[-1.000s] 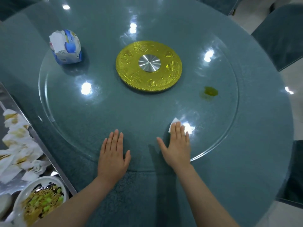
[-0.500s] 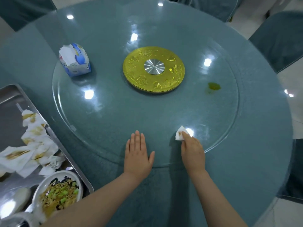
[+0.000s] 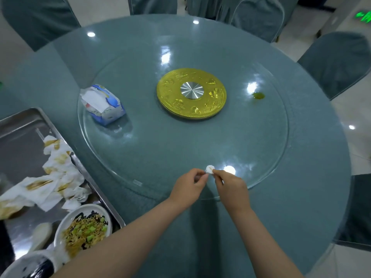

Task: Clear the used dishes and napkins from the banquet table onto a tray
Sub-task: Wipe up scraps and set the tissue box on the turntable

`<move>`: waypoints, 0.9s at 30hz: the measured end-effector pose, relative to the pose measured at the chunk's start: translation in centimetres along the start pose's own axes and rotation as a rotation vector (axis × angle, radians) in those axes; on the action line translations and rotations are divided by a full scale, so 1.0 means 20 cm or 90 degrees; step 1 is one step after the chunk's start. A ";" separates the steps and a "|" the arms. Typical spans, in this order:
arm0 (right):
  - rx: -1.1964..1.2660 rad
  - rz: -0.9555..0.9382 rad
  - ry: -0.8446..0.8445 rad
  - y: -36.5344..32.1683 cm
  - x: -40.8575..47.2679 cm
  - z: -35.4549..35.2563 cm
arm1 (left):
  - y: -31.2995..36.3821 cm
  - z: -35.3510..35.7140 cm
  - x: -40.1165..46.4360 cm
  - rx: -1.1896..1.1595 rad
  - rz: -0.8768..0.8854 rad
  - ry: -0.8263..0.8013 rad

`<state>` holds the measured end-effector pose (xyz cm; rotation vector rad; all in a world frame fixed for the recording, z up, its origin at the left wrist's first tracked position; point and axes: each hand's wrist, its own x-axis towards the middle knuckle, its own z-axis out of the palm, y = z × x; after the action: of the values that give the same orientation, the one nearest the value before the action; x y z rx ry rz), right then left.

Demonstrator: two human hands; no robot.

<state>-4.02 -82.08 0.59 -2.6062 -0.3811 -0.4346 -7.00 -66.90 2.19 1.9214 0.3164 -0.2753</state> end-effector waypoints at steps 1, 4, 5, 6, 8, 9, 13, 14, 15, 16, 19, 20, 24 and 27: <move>0.006 -0.015 -0.001 -0.02 0.00 0.00 | 0.01 -0.01 0.00 -0.037 -0.029 0.002; 0.023 -0.041 0.000 -0.09 -0.03 0.02 | 0.00 -0.04 -0.02 -0.109 -0.083 0.046; 0.033 -0.045 -0.007 -0.13 -0.04 0.01 | -0.01 -0.05 -0.03 -0.125 -0.097 0.060; 0.043 -0.056 -0.012 -0.16 -0.04 0.01 | -0.02 -0.07 -0.04 -0.143 -0.108 0.072; 0.051 -0.081 -0.036 -0.22 -0.06 0.02 | -0.05 -0.12 -0.07 -0.171 -0.127 0.093; 0.053 -0.087 -0.057 -0.25 -0.08 0.02 | -0.07 -0.14 -0.09 -0.180 -0.132 0.105; 0.053 -0.075 -0.193 -0.34 -0.10 0.08 | -0.16 -0.29 -0.15 -0.175 -0.128 0.181; 0.047 -0.088 -0.230 -0.36 -0.10 0.09 | -0.19 -0.33 -0.17 -0.166 -0.125 0.199; 0.037 -0.095 -0.287 -0.38 -0.11 0.10 | -0.21 -0.37 -0.20 -0.157 -0.122 0.216; 0.025 -0.112 -0.341 -0.40 -0.12 0.12 | -0.23 -0.42 -0.21 -0.148 -0.118 0.235; -0.035 -0.172 -0.436 -0.45 -0.15 0.15 | -0.29 -0.56 -0.28 -0.106 -0.115 0.290; -0.059 -0.180 -0.461 -0.46 -0.16 0.17 | -0.31 -0.61 -0.31 -0.094 -0.113 0.305; -0.133 -0.183 -0.514 -0.49 -0.19 0.20 | -0.39 -0.76 -0.39 -0.094 -0.121 0.372; -0.159 -0.147 -0.505 -0.47 -0.21 0.18 | -0.49 -0.87 -0.45 -0.123 -0.155 0.412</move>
<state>-10.15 -73.14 -0.27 -2.8916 -0.9363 0.5514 -18.11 -48.15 2.99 1.7350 0.9721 0.2264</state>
